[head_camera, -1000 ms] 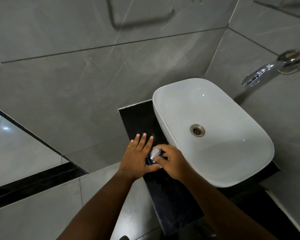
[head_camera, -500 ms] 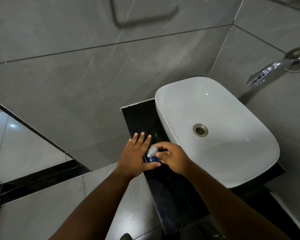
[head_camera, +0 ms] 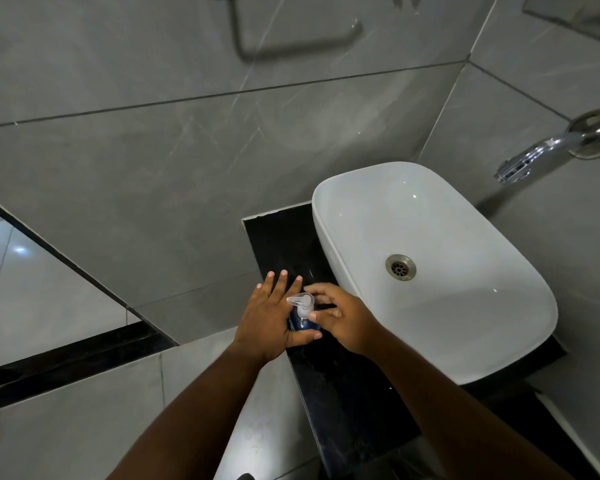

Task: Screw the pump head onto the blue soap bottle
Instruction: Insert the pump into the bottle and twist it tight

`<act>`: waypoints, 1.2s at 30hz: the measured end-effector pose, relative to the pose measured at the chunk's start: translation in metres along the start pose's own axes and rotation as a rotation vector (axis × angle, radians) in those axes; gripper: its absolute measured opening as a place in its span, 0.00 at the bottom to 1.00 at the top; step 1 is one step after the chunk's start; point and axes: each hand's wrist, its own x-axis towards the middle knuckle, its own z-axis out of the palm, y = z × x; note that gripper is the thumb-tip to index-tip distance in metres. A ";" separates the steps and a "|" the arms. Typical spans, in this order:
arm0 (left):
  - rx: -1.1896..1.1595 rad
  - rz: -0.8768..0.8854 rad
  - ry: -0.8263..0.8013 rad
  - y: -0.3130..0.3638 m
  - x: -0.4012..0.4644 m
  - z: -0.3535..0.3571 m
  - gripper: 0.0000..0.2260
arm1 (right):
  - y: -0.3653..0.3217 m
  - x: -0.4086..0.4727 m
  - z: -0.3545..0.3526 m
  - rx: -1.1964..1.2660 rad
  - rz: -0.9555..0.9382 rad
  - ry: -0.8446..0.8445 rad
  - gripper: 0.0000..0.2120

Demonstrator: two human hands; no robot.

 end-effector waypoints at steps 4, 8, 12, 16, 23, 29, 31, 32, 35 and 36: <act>0.000 0.012 0.006 -0.001 -0.001 0.001 0.46 | 0.000 0.000 0.002 -0.064 -0.002 0.008 0.15; 0.020 0.010 0.006 -0.002 -0.001 0.002 0.45 | 0.002 -0.001 0.002 0.000 0.022 0.049 0.15; 0.024 0.009 0.001 -0.002 -0.001 0.003 0.47 | 0.003 0.001 0.002 -0.087 -0.016 0.039 0.15; 0.046 0.006 0.011 -0.004 0.000 0.004 0.47 | 0.005 0.002 0.002 -0.053 0.023 0.092 0.12; 0.049 0.025 0.028 -0.003 0.000 0.004 0.47 | 0.007 0.002 0.002 -0.094 -0.004 0.084 0.11; 0.065 0.038 0.031 -0.001 -0.001 0.002 0.46 | 0.006 0.002 0.003 -0.127 -0.050 0.014 0.17; 0.067 0.041 0.030 -0.001 -0.001 0.002 0.46 | 0.006 0.002 0.002 -0.129 -0.043 0.044 0.13; 0.068 0.041 0.028 -0.001 -0.001 0.002 0.45 | 0.007 0.002 0.002 -0.102 -0.019 0.065 0.11; 0.068 0.042 0.023 -0.001 0.000 0.001 0.45 | 0.007 0.001 0.003 -0.013 0.016 0.061 0.15; 0.061 0.044 0.026 0.000 0.000 0.001 0.44 | 0.006 0.001 0.003 -0.009 0.007 0.034 0.18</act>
